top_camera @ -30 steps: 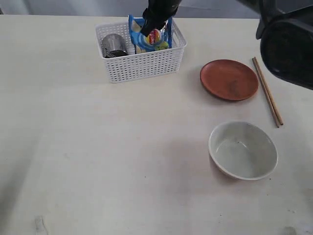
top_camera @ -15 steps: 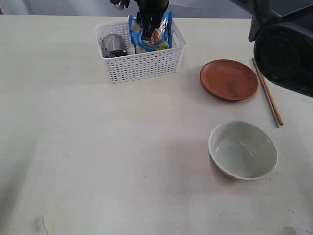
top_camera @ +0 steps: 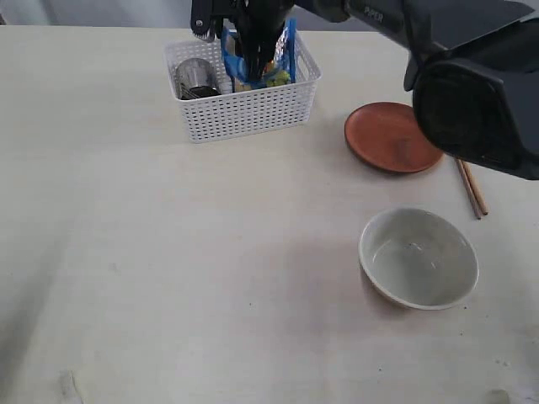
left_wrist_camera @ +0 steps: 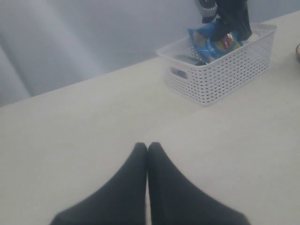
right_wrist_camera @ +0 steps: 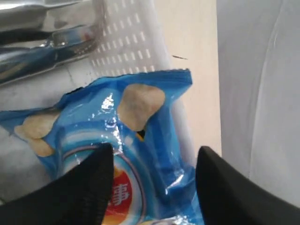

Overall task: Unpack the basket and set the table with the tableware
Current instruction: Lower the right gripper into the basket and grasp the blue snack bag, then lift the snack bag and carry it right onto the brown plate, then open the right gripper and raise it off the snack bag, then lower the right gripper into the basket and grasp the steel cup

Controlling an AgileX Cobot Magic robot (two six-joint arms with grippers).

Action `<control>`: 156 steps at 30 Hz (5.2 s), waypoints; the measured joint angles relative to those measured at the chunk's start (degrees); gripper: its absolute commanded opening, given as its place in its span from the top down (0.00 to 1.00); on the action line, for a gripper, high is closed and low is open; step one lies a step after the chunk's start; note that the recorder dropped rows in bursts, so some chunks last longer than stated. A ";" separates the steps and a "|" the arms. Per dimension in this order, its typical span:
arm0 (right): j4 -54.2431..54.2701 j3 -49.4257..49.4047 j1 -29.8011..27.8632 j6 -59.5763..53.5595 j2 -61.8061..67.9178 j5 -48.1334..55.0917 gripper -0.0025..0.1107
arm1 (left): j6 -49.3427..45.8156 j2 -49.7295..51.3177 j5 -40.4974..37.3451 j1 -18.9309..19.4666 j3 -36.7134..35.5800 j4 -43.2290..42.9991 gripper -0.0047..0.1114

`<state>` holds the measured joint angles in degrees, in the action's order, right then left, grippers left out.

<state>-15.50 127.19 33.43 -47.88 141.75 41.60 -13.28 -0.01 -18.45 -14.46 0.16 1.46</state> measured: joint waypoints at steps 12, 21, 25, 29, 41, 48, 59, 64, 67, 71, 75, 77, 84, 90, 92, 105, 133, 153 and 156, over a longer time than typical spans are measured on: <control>-0.41 0.23 0.16 0.89 0.65 1.42 0.98 | 0.00 0.00 0.00 0.00 0.00 0.00 0.96; 1.01 0.23 0.90 3.52 -5.43 5.28 0.98 | 0.00 0.00 0.00 0.00 0.00 0.00 0.96; 1.12 0.23 1.01 5.27 -9.40 6.03 0.98 | 0.00 0.00 0.00 0.00 0.00 0.00 0.96; 1.23 0.23 0.65 7.22 -13.54 10.40 0.98 | 0.00 0.00 0.00 0.00 0.00 0.00 0.96; 5.45 -3.08 -12.49 14.89 -22.73 27.30 0.98 | 0.00 0.00 0.00 0.00 0.00 0.00 0.96; 16.93 -17.38 -19.69 11.71 -24.41 27.96 0.98 | 0.00 0.00 0.00 0.00 0.00 0.00 0.96; 15.50 -31.18 -21.07 10.81 -24.23 16.46 0.98 | 0.00 0.00 0.00 0.00 0.00 0.00 0.96; 15.50 -31.36 -21.07 10.81 -24.23 14.26 0.98 | 0.00 0.00 0.00 0.00 0.00 0.00 0.96; 15.50 -31.36 -21.07 10.69 -24.05 13.94 0.98 | 0.00 0.00 0.00 0.00 0.00 0.00 0.96; 15.87 -31.36 -21.07 10.69 -22.28 14.09 0.98 | 0.00 0.00 0.00 0.00 0.00 0.00 0.96; 15.50 -31.36 -21.07 10.69 -21.07 14.06 0.96 | 0.00 0.00 0.00 0.00 0.00 0.00 0.96; 15.50 -31.36 -21.07 10.69 -21.07 14.06 0.89 | 0.00 0.00 0.00 0.00 0.00 0.00 0.96; 15.50 -30.86 -21.07 10.80 -21.07 13.93 0.54 | 0.00 0.00 0.00 0.00 0.00 0.00 0.96; 15.50 -30.86 -21.07 10.80 -22.78 15.14 0.53 | 0.00 0.00 0.00 0.00 0.00 0.00 0.96; 15.50 -30.86 -21.07 10.80 -24.34 15.45 0.53 | 0.00 0.00 0.00 0.00 0.00 0.00 0.96; 16.10 -30.76 -21.07 16.53 -27.40 13.08 0.75 | 0.00 0.00 0.00 0.00 0.00 0.00 0.96; 15.15 -30.76 -2.97 -0.18 -27.67 3.09 0.46 | 0.00 0.00 0.00 0.00 0.00 0.00 0.96; 8.52 -27.43 1.97 -0.55 -14.99 0.59 0.98 | 0.00 0.00 0.00 0.00 0.00 0.00 0.96; 8.27 -27.44 3.00 -1.36 -15.34 3.68 0.98 | 0.00 0.00 0.00 0.00 0.00 0.00 0.96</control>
<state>-7.23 99.75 36.43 -49.24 126.41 45.28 -13.28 -0.01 -18.45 -14.46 0.16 1.46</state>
